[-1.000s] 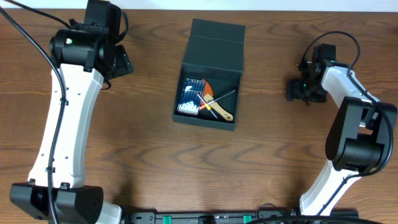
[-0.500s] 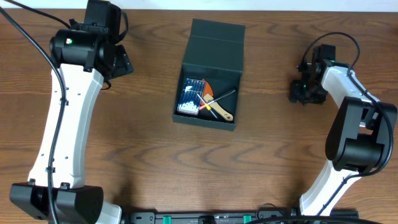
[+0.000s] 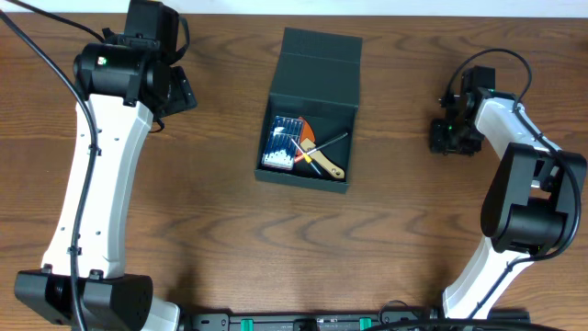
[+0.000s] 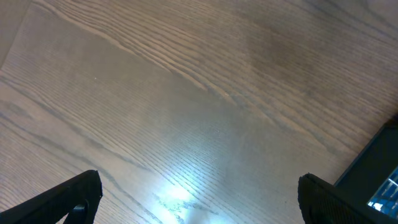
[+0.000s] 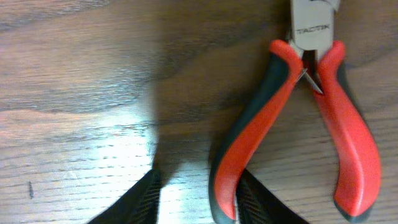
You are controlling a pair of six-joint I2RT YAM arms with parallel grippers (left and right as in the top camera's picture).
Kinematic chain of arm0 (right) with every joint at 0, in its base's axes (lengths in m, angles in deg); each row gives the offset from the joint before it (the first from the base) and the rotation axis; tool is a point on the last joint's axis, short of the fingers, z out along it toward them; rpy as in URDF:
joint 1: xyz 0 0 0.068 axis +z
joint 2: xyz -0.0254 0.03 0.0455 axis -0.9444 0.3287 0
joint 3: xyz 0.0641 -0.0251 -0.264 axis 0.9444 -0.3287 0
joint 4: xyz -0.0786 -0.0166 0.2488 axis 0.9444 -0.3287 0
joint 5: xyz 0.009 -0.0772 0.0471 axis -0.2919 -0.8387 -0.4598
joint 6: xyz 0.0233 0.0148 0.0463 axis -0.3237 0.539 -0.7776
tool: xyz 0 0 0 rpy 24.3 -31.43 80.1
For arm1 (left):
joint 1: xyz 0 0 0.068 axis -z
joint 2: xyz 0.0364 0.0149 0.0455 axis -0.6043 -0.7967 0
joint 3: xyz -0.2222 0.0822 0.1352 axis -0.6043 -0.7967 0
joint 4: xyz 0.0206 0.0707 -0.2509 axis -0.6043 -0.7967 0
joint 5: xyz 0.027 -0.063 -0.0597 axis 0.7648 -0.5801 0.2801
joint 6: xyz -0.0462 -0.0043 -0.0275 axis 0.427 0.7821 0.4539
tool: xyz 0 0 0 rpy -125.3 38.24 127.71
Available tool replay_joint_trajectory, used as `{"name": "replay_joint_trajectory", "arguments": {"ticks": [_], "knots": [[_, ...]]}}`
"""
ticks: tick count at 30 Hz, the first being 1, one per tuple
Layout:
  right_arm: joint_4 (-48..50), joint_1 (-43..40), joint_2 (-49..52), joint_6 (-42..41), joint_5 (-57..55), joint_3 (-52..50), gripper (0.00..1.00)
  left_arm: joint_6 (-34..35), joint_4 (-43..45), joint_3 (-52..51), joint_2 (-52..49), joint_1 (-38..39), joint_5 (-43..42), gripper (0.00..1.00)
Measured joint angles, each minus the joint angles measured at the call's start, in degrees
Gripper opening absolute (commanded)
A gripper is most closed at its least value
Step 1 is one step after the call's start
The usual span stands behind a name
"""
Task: Pack container
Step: 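Close the right gripper on the pliers handles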
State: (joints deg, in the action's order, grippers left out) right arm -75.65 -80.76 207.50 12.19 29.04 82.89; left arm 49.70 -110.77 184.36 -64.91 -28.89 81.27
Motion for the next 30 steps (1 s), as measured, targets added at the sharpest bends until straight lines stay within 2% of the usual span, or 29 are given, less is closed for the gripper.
{"name": "replay_joint_trajectory", "arguments": {"ticks": [1, 5, 12, 22, 24, 28, 30], "knots": [[-0.09, -0.02, 0.0, 0.02, -0.57, 0.02, 0.99, 0.0, 0.02, 0.0, 0.0, 0.0, 0.0, 0.98], [-0.2, -0.42, 0.0, -0.31, -1.07, 0.17, 0.99, 0.0, 0.02, 0.0, 0.0, 0.0, 0.0, 0.99], [0.02, -0.5, 0.0, -8.83, -1.38, 0.15, 0.99, 0.0, 0.02, 0.0, 0.0, 0.0, 0.0, 0.99], [0.87, -0.74, 0.09, -15.87, -1.68, 0.15, 0.99, 0.0, 0.0, 0.0, 0.0, 0.0, 0.0, 0.99], [1.31, -0.74, 0.15, -16.98, -1.88, 0.17, 0.92, 0.0, 0.0, 0.0, 0.0, 0.0, 0.0, 0.98], [2.67, -0.74, 0.24, -19.17, -2.25, 0.17, 0.7, 0.0, 0.0, 0.0, 0.0, 0.0, 0.0, 0.98], [3.15, -0.74, 0.28, -20.44, -2.43, 0.17, 0.68, 0.0, 0.0, 0.0, 0.0, 0.0, 0.0, 0.99]]}}
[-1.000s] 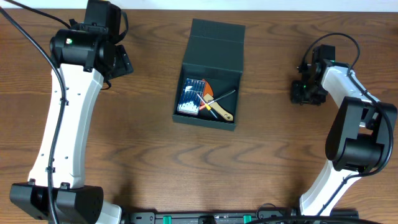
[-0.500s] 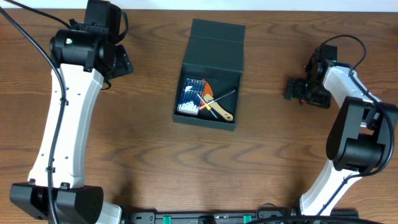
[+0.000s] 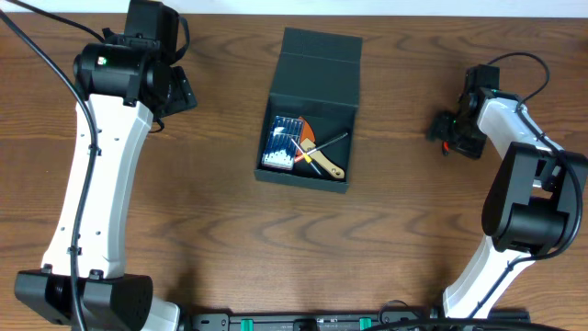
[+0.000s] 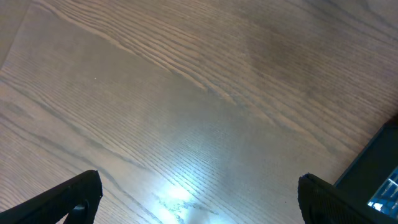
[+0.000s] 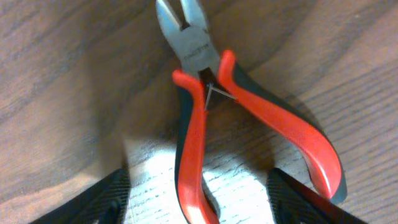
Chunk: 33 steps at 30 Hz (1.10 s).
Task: Pack container
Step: 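Close the right gripper on the pliers handles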
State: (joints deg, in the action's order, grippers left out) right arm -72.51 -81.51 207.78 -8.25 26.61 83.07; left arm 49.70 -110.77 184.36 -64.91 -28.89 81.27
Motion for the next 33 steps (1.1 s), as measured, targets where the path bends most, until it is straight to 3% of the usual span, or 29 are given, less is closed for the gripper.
{"name": "replay_joint_trajectory", "arguments": {"ticks": [4, 14, 18, 24, 30, 33], "knots": [[0.28, 0.0, 0.02, -1.2, -0.17, 0.0, 0.69, 0.0, 0.02, 0.0, 0.0, 0.0, 0.0, 0.99], [1.6, -0.02, 0.13, -3.98, -0.81, 0.0, 0.45, 0.0, 0.02, 0.0, 0.0, 0.0, 0.0, 0.99], [1.84, -0.02, 0.15, -4.48, -0.87, 0.0, 0.44, 0.0, 0.02, 0.0, 0.0, 0.0, 0.0, 0.99], [1.99, -0.2, 0.17, -5.86, -1.01, 0.0, 0.36, 0.0, 0.02, 0.0, 0.0, 0.0, 0.02, 0.98], [2.4, -0.31, 0.2, -7.08, -0.81, 0.0, 0.41, 0.0, 0.02, 0.0, 0.0, 0.0, 0.0, 0.99], [2.56, -0.31, 0.2, -7.67, -0.7, 0.0, 0.37, 0.0, 0.02, 0.0, 0.0, 0.0, 0.0, 0.99]]}}
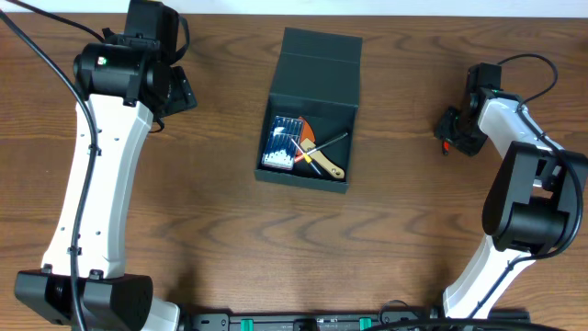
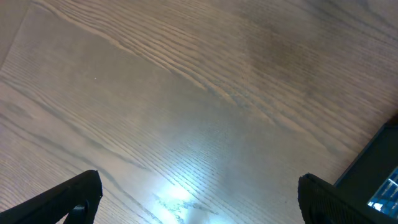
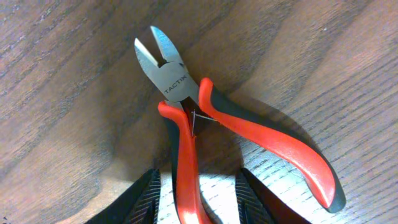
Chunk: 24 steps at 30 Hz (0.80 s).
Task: Pack container
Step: 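Close the right gripper on the pliers handles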
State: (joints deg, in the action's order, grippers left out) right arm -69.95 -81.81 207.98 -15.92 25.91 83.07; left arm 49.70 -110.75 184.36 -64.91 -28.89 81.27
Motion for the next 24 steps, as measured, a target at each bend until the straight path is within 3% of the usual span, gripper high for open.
{"name": "replay_joint_trajectory", "arguments": {"ticks": [2, 9, 14, 24], "knots": [[0.04, 0.0, 0.0, -0.76, -0.15, 0.0, 0.24, 0.0, -0.02, 0.0, 0.0, 0.0, 0.02, 0.99], [0.44, -0.02, 0.07, -1.6, -0.07, 0.0, 0.19, 0.0, 0.0, 0.0, 0.0, 0.0, 0.0, 0.98], [0.46, -0.07, 0.09, -1.64, 0.07, 0.04, 0.01, 0.0, 0.0, 0.0, 0.0, 0.0, 0.0, 0.98], [0.44, -0.07, 0.09, -1.18, 0.2, 0.11, 0.01, 0.0, -0.02, 0.0, 0.0, 0.0, 0.0, 0.99]]}}
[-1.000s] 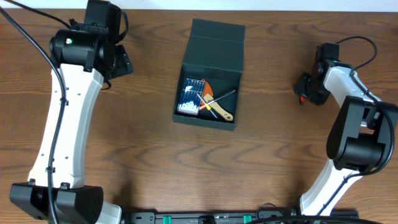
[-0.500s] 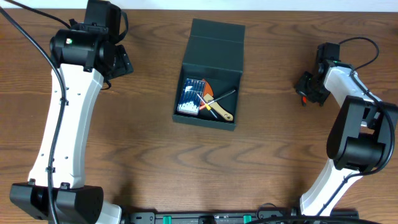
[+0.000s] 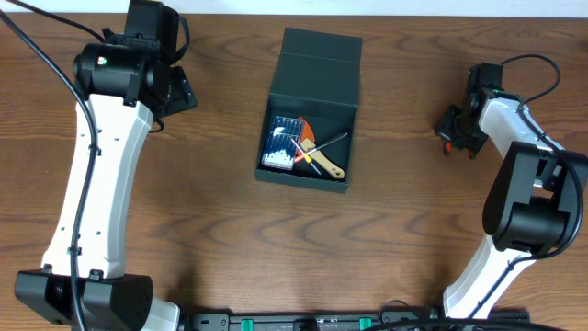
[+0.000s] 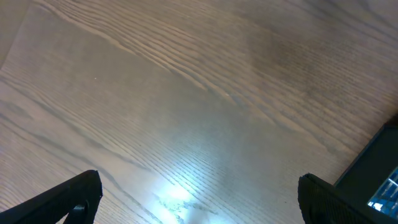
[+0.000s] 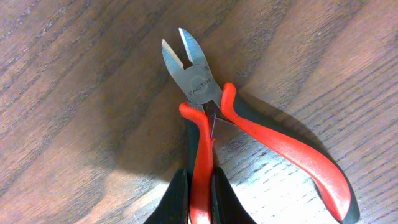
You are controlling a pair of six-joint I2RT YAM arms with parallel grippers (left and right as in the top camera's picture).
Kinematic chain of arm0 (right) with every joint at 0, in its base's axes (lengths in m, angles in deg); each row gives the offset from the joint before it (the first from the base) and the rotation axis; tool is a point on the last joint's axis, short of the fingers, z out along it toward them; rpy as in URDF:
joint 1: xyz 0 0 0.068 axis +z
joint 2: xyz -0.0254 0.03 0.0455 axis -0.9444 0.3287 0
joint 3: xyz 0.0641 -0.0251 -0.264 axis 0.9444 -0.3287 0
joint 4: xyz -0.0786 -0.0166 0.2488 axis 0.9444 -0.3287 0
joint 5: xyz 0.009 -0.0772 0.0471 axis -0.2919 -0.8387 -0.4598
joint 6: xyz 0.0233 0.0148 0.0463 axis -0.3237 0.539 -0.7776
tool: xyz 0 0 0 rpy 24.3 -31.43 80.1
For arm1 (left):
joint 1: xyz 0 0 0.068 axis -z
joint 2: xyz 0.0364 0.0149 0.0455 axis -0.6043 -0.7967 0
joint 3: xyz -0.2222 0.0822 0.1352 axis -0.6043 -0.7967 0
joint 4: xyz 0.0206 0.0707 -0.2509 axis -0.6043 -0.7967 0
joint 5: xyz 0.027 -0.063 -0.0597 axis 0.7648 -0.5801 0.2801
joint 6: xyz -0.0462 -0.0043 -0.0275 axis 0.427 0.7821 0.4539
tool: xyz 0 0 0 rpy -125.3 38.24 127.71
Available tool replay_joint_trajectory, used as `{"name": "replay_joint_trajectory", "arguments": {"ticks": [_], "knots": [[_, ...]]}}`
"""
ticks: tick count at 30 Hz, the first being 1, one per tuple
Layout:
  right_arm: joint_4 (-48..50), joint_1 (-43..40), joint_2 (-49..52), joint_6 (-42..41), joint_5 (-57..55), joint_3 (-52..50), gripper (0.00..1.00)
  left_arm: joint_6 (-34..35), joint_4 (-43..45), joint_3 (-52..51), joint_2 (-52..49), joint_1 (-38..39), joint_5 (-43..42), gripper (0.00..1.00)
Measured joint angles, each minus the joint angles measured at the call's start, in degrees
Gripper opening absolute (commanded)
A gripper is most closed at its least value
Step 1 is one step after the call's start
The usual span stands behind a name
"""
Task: Pack container
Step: 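Close the right gripper on the pliers handles, then lift the pliers and carry them left over the black box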
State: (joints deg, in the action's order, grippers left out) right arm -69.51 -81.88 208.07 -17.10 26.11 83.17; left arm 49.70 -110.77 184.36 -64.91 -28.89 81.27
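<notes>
Red-and-black cutting pliers (image 5: 211,124) lie on the wood table at the right, mostly hidden under my wrist in the overhead view. My right gripper (image 5: 200,202) (image 3: 457,133) is shut on the pliers' left handle; the other handle splays free to the right. A dark open box (image 3: 312,74) sits mid-table holding a blue packet (image 3: 280,142) and a small orange-and-wood tool (image 3: 317,152). My left gripper (image 4: 199,199) (image 3: 175,92) hangs open over bare wood at the far left, holding nothing.
The box's raised lid (image 3: 317,60) stands at its far side. A corner of the box (image 4: 376,174) shows at the right edge of the left wrist view. Cables trail from both arms near the table's back edge.
My right gripper's fingers, which stood apart on either side of the pliers' left handle, have shut on that handle. The pliers look slightly turned in the wrist view. The left arm is unchanged.
First my right gripper was open beside the pliers' handles, viewing them straight on. Then the wrist had turned and stood open wide over them, later narrower around the left handle. Now it grips that handle. The left arm stayed still throughout.
</notes>
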Motion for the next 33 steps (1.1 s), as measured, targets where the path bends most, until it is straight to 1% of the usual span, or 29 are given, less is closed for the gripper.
{"name": "replay_joint_trajectory", "arguments": {"ticks": [11, 19, 33], "knots": [[-0.17, 0.0, -0.22, 1.66, 0.04, 0.07, 0.01, 0.0, 0.02, 0.0, 0.0, 0.0, 0.0, 0.99], [-3.5, 0.0, -0.7, 3.56, 1.03, 1.25, 0.01, 0.0, 0.02, 0.0, 0.0, 0.0, 0.0, 0.99], [-10.05, 0.35, -7.26, 9.46, 1.86, 10.16, 0.01, 0.0, 0.0, 0.0, 0.0, 0.0, 0.0, 0.99]]}}
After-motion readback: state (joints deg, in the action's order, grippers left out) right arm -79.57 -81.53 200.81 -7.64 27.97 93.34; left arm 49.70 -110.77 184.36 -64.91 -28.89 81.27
